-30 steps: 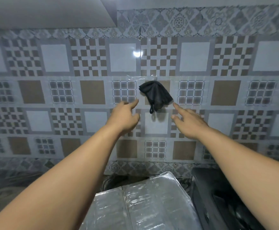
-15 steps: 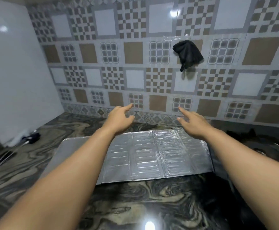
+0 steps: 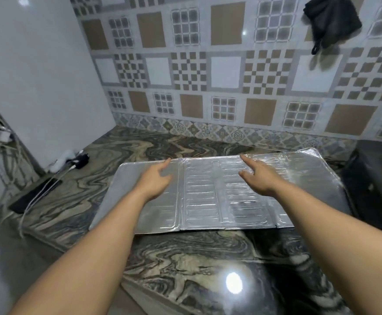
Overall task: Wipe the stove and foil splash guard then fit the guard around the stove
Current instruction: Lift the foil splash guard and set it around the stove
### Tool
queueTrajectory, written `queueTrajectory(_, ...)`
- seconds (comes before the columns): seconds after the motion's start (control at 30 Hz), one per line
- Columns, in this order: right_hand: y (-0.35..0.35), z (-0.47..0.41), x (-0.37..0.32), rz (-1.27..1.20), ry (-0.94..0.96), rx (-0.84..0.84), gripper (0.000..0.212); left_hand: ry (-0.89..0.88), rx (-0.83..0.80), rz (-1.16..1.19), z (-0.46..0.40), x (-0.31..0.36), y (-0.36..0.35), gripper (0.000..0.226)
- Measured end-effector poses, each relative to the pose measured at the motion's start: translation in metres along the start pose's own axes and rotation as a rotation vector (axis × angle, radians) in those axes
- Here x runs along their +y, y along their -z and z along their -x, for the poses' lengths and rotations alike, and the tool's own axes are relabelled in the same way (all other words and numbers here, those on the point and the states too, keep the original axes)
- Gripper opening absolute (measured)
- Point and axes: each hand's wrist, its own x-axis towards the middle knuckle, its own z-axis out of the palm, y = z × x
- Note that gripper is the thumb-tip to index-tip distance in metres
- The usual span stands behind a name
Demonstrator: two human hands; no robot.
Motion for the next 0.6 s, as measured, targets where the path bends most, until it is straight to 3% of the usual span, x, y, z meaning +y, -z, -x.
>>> queueTrajectory(0.33,-0.071,-0.123,0.022,0.083,-0.194,-0.037,0.064,-0.011,-0.227,-0.125,-0.135,-0.08,-0.036,0.064)
queueTrajectory(0.47,-0.078,-0.162,0.028,0.151,-0.211,0.017,0.062,-0.128,-0.238,-0.247,-0.181,-0.098,-0.054,0.067)
queueTrajectory(0.6,-0.073,-0.19,0.034,0.228,-0.213,-0.007,0.065,-0.118,-0.259,-0.315,-0.213,-0.106,-0.066,0.067)
